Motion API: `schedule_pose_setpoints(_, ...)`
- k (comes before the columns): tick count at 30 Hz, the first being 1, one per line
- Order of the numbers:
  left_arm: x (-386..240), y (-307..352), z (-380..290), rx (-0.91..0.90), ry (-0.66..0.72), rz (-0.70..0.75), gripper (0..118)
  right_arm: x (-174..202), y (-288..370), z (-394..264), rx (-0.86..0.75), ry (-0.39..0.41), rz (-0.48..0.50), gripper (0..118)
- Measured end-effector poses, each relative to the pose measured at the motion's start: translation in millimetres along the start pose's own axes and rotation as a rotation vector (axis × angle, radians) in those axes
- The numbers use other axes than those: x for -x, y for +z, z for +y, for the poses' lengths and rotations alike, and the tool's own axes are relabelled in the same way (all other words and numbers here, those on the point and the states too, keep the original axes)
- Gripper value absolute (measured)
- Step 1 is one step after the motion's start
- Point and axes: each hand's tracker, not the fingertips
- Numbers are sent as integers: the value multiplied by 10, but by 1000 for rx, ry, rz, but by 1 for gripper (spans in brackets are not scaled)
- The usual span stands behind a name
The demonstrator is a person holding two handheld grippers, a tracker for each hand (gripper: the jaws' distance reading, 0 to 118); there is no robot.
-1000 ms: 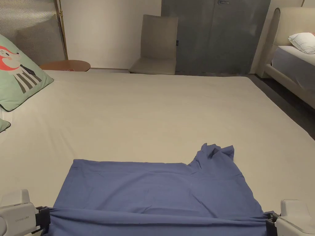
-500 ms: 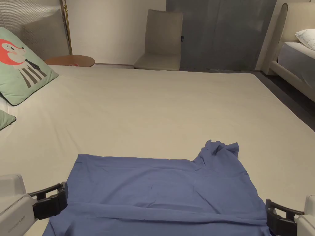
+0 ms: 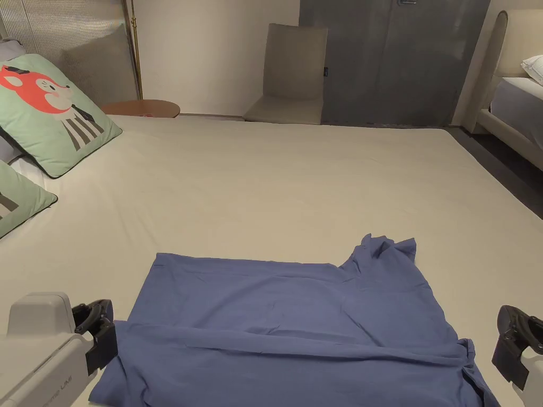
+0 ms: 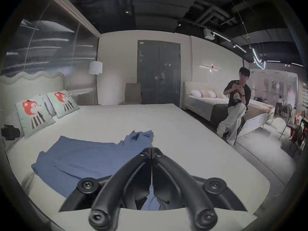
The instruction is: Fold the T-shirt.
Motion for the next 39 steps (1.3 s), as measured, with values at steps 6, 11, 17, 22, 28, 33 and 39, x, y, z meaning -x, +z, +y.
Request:
schedule_pose_setpoints(6, 244, -280, -297, 226, 28, 60, 1, -12, 28, -136, 54, 27, -5, 0)
schedule_pose_setpoints(11, 476, -692, -623, 401, 48, 106, 111, -77, 57, -266, 104, 25, -3, 1)
schedule_pose_setpoints(17, 475, -904, -786, 468, 36, 96, 87, -160, 108, -354, 141, 41, -26, 1)
schedule_pose_setpoints(22, 399, -804, -788, 456, 4, 80, 19, -234, 2, -483, 219, 40, -60, 12)
schedule_pose_setpoints(28, 418, -640, -703, 419, 61, 60, 7, -337, -377, -772, 446, 58, -97, 114)
schedule_pose_setpoints(33, 411, -529, -628, 400, 107, 30, 6, -390, -560, -969, 567, 20, -40, 77)
schedule_pose_setpoints(39, 366, -318, -519, 405, 95, 19, 5, -323, -299, -755, 500, 38, 29, 11)
